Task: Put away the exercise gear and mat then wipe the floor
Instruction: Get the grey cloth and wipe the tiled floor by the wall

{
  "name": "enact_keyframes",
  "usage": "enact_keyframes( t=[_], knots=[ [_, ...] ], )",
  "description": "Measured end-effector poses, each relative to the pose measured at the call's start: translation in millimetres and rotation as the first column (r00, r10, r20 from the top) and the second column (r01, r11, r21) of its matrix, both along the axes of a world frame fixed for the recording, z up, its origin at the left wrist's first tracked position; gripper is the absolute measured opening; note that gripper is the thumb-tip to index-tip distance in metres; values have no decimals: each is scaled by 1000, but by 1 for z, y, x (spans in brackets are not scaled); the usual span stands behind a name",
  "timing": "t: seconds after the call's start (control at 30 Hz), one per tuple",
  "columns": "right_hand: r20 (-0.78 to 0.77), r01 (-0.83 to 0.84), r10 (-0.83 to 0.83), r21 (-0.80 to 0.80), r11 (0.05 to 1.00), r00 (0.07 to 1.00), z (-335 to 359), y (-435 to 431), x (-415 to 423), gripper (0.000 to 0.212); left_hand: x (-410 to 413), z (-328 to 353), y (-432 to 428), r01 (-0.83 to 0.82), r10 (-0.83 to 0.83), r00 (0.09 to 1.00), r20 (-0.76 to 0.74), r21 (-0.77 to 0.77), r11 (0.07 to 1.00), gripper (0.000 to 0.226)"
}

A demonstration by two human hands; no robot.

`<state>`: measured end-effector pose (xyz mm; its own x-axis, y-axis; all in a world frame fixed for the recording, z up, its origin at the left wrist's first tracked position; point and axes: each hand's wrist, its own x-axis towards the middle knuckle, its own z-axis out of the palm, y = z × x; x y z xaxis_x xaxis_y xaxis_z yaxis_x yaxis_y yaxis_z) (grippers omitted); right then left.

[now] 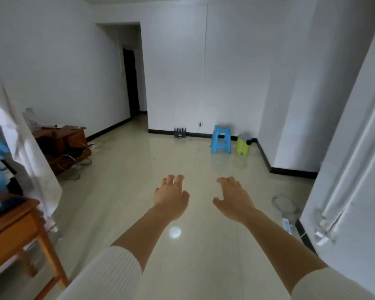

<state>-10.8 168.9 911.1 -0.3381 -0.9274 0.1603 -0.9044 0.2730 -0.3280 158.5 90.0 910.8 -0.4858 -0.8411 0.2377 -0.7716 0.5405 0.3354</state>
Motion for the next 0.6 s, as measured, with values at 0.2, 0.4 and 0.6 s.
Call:
enact_keyframes(
  t=[0.2, 0.4, 0.6],
  knots=[
    [-29, 1, -1, 23, 1000, 1000, 10, -150, -80, 57, -81, 15, -149, -13, 13, 1000, 2, -37, 999, 49],
    [-30, 27, -26, 21, 999, 999, -4, -323, -169, 58, -163, -6, -327, -23, 24, 999, 30, -48, 999, 50],
    [32, 78, -78, 13, 997, 996, -1, -514, -251, 62, -248, -2, -523, 1, 0, 1000, 29, -24, 1000, 52]
  ],
)
